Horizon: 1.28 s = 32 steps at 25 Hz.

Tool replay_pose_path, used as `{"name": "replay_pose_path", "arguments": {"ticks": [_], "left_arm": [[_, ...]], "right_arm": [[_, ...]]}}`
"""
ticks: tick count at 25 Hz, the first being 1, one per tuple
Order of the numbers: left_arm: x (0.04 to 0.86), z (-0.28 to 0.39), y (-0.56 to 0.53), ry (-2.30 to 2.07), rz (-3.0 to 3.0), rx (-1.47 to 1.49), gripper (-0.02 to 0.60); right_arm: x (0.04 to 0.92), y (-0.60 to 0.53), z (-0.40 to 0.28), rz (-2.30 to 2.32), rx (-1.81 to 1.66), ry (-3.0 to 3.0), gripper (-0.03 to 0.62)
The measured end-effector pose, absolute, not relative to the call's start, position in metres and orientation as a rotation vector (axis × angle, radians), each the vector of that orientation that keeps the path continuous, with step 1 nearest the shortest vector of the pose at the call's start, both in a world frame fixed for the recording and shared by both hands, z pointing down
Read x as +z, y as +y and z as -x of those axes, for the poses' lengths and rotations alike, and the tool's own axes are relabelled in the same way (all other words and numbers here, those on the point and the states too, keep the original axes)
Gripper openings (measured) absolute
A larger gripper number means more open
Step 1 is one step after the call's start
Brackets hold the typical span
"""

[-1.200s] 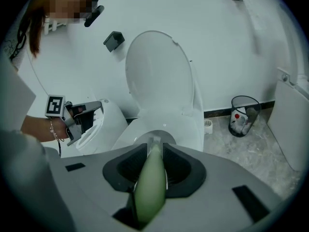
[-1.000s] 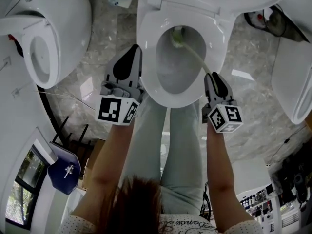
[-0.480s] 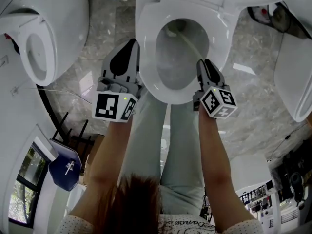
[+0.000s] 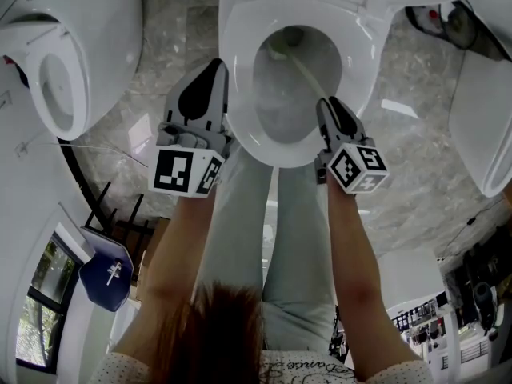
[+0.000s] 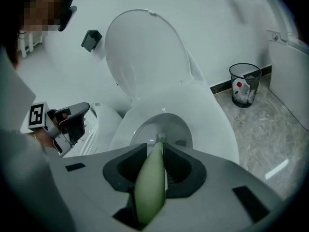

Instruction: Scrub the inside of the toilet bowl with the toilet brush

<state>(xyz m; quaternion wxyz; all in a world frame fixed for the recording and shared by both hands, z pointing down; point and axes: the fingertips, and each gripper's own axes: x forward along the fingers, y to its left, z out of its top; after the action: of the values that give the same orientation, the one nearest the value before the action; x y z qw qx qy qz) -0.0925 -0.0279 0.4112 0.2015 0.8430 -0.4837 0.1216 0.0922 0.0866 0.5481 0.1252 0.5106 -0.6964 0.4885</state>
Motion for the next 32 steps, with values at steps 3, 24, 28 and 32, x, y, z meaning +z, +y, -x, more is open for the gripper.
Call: {"name": "replay_pose_path", "arguments": {"ticks": [3, 24, 28, 32], "left_arm": [[0.411, 0.091, -0.028, -1.349, -2.355, 0.339, 0.003], [0.405, 0.087, -0.025, -1.349, -2.360, 0.346, 0.003], [0.404, 0.085, -0.025, -1.351, -2.360, 0.345, 0.003], [0.401, 0.082, -0.026, -1.350, -2.364, 0.341, 0.003]], "right_arm": [[0.545, 0.094, -0.089, -1.436, 1.425, -2.044, 0.112], [0.520, 0.138, -0.075, -1.077, 1.552, -2.098, 0.114], [0.514, 0.146, -0.076, -0.980, 1.562, -2.098, 0.114], [0.509, 0.154, -0.077, -0.903, 1.569, -2.095, 0.112]]}}
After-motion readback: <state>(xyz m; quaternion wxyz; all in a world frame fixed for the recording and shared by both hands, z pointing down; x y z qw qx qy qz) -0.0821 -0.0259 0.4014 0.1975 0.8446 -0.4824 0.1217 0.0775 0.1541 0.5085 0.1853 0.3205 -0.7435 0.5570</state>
